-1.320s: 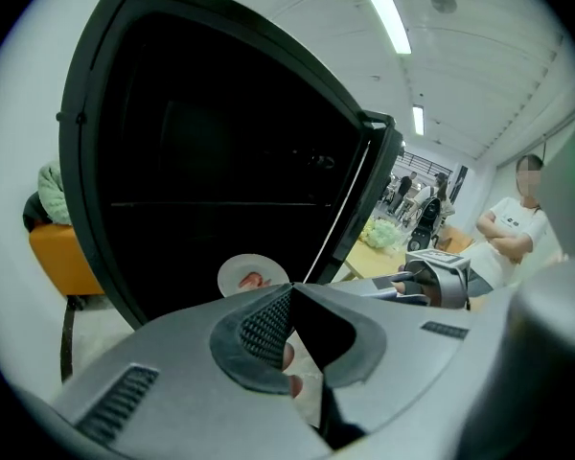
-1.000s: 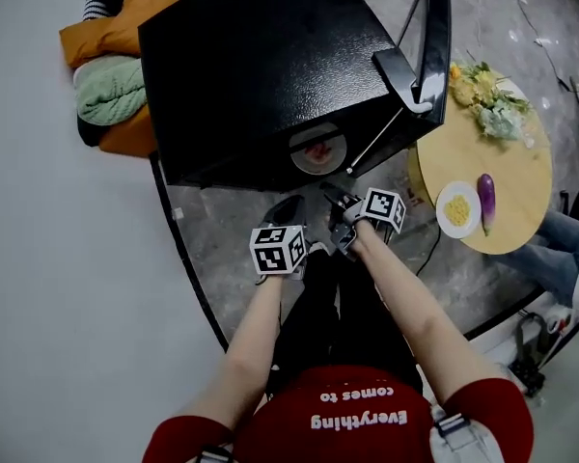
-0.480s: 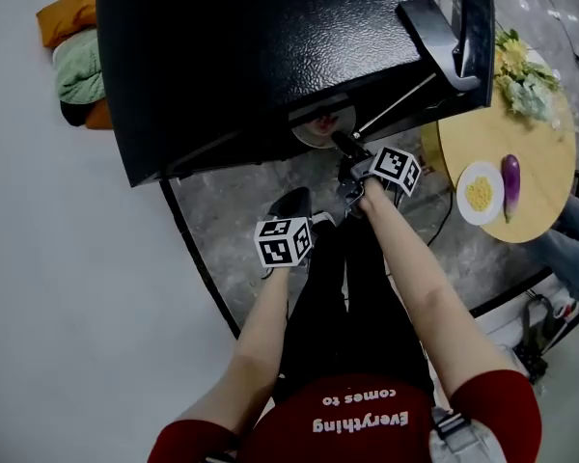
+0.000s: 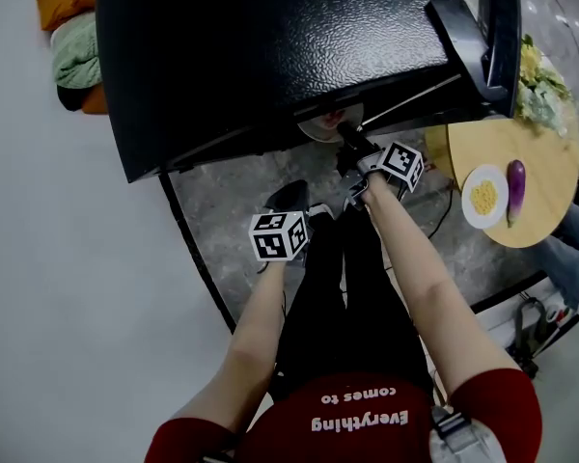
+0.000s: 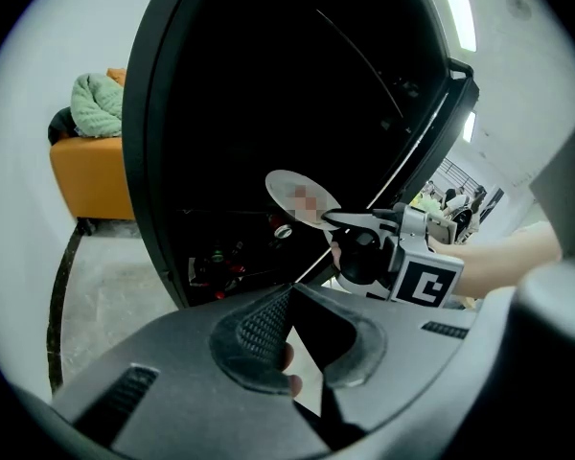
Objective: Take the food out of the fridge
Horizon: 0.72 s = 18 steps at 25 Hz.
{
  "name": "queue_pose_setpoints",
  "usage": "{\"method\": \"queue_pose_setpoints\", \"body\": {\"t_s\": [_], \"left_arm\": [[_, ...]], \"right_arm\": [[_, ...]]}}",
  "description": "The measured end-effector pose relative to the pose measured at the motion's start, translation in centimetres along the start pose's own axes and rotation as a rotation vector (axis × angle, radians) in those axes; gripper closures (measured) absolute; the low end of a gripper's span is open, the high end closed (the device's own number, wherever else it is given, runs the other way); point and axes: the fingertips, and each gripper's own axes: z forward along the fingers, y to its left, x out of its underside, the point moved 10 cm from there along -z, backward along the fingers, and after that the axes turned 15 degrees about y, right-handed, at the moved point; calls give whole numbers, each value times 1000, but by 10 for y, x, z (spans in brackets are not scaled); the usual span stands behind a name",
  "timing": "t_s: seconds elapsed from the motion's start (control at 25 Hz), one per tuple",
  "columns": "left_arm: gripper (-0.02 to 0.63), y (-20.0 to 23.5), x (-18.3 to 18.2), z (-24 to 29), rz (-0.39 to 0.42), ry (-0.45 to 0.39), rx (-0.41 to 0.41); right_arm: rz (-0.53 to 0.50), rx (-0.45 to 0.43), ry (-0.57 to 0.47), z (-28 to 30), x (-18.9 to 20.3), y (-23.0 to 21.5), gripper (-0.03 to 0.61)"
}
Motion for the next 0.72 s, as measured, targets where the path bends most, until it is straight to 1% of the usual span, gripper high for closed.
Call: {"method": "queue_pose_setpoints", "body": {"t_s": [0.24, 0.44, 0.56, 0.72], "left_arm": [[609, -2, -6, -1, 8, -13, 12], [609, -5, -12, -5, 19, -23, 18], [609, -14, -19, -18, 14, -47, 33], [609, -28, -31, -47, 39, -92, 43]], "right_arm": [[26, -41, 2, -5, 3, 1, 553], [37, -45, 13, -17, 10, 6, 554], [43, -38, 33, -32, 21, 12, 554], [51, -36, 78, -55, 44, 30, 554]]}}
